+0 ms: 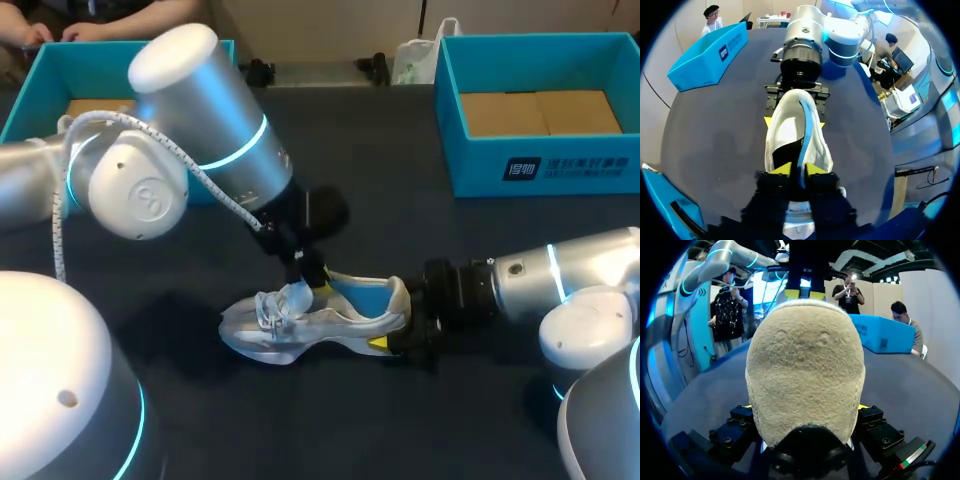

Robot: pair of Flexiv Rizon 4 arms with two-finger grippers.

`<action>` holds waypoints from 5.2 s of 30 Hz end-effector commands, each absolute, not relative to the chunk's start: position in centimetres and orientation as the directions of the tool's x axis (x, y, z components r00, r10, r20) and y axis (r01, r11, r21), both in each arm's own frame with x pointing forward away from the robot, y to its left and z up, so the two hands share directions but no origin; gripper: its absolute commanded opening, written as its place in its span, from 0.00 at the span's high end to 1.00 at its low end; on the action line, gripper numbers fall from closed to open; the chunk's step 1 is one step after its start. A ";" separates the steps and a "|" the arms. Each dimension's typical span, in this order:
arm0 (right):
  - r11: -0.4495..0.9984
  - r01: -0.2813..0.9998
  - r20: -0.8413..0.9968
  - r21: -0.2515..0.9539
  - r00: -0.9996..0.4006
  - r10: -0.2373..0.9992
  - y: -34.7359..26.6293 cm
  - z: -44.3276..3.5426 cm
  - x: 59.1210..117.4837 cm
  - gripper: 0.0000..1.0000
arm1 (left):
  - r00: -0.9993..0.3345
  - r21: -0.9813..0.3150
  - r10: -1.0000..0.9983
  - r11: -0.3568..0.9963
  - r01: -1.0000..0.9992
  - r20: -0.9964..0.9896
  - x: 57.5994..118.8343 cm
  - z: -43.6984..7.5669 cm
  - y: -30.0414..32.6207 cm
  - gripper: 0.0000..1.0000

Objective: Take the shoe out of the shoebox, open the shoe tongue, remove and reinsert the insole, then place the shoe into the shoebox

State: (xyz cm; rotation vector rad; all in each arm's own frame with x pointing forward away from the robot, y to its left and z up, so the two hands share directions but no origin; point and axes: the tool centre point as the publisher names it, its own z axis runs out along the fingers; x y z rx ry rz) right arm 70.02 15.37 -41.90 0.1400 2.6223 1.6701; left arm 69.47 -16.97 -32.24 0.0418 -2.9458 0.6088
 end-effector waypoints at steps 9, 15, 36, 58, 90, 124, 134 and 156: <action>0.426 0.061 0.024 0.903 -0.995 0.093 15.5 -41.8 70.0 1.00 | -0.996 -0.374 0.044 0.927 0.013 0.074 69.1 -32.2 -16.6 0.71; 0.426 0.061 0.024 0.903 -0.995 0.093 15.5 -41.8 70.0 1.00 | -0.996 -0.364 0.083 0.929 0.065 0.034 69.0 -31.9 -16.5 0.71; 0.426 0.061 0.024 0.903 -0.995 0.093 15.5 -41.8 70.0 1.00 | -0.977 -0.294 0.205 0.931 0.214 -0.062 69.3 -32.8 -18.3 0.64; 0.426 0.061 0.024 0.903 -0.995 0.093 15.5 -41.8 70.0 1.00 | -0.968 -0.261 0.224 0.933 0.247 -0.115 70.4 -33.9 -19.8 0.60; 0.426 0.061 0.024 0.903 -0.995 0.093 15.5 -41.8 70.0 1.00 | -0.982 -0.362 0.157 0.914 0.185 -0.105 71.7 -33.3 -18.8 1.00; 0.426 0.061 0.024 0.903 -0.995 0.093 15.5 -41.8 70.0 1.00 | -0.964 -0.475 -0.154 0.879 -0.035 -0.215 71.0 -32.8 -23.6 1.00; 0.426 0.061 0.024 0.903 -0.995 0.093 15.5 -41.8 70.0 1.00 | -0.945 -0.482 -0.185 0.875 -0.035 -0.268 70.4 -32.8 -25.4 1.00; 0.426 0.061 0.024 0.903 -0.995 0.093 15.5 -41.8 70.0 1.00 | -0.950 -0.508 -0.203 0.859 -0.055 -0.240 69.9 -31.3 -22.0 0.50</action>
